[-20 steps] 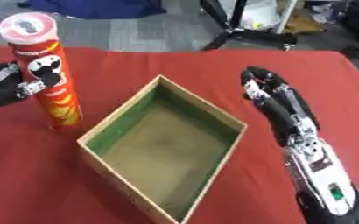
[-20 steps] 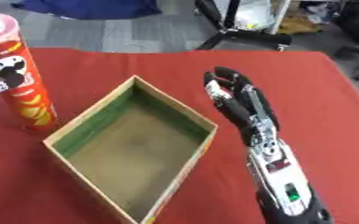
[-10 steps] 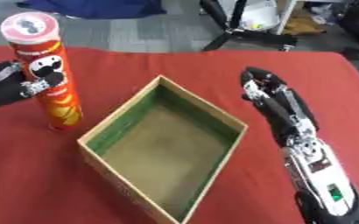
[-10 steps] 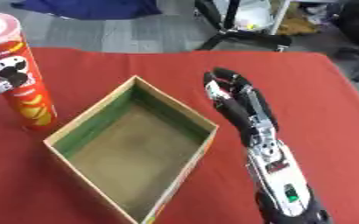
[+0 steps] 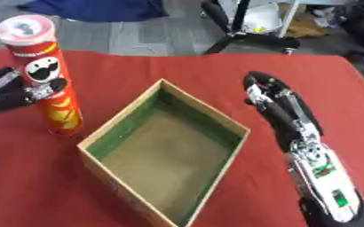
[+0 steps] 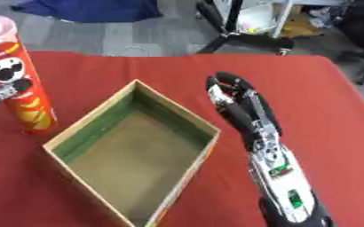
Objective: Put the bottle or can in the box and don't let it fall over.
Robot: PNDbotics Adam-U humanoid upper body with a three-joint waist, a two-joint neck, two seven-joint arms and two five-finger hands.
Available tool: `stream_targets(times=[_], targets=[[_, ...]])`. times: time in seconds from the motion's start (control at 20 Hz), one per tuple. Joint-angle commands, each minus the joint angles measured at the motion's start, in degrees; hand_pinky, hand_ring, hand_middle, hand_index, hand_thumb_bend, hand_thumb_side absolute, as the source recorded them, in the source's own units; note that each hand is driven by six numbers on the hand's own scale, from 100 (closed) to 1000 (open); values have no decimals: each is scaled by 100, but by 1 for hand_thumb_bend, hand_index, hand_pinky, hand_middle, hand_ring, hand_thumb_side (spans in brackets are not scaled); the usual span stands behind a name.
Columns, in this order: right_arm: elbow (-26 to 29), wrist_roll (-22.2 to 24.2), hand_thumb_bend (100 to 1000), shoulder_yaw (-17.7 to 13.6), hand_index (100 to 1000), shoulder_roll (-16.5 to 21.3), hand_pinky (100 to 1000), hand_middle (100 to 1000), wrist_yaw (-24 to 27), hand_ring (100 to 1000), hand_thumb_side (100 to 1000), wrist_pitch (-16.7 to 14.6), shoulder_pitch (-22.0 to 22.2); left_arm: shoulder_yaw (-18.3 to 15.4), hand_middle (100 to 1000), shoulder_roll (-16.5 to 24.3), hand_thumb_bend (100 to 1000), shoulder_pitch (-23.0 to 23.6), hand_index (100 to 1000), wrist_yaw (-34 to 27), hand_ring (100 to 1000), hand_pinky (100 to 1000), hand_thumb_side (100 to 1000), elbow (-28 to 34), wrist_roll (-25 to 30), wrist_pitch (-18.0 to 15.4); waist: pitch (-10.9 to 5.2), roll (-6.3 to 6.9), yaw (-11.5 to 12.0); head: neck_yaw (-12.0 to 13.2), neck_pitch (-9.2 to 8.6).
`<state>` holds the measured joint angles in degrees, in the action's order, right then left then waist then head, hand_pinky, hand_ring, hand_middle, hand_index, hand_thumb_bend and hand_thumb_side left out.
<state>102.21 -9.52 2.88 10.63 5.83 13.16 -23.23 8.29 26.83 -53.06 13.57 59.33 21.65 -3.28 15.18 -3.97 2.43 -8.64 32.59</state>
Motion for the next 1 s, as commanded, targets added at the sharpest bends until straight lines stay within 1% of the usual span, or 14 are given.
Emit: stream_targets(times=[0.05,0.5,1.0], targets=[[33,-7,200,-13,818,30,808,844,45,900,466,26,-77,-33,924,43,573,-153,932,7,1000,944,736,17,-42,9,-79,17,-16,10,-80],[33,-20,195,-15,818,24,808,842,40,898,470,69,-86,-34,895,-8,567,-180,915,-57,988,931,745,-51,-56,69,-59,14,-43,7,-93],[23,-32,187,-17,817,7,808,841,23,895,474,98,-83,-18,822,-40,531,-171,869,-114,935,928,699,-25,-197,61,-59,5,-53,1,-83]])
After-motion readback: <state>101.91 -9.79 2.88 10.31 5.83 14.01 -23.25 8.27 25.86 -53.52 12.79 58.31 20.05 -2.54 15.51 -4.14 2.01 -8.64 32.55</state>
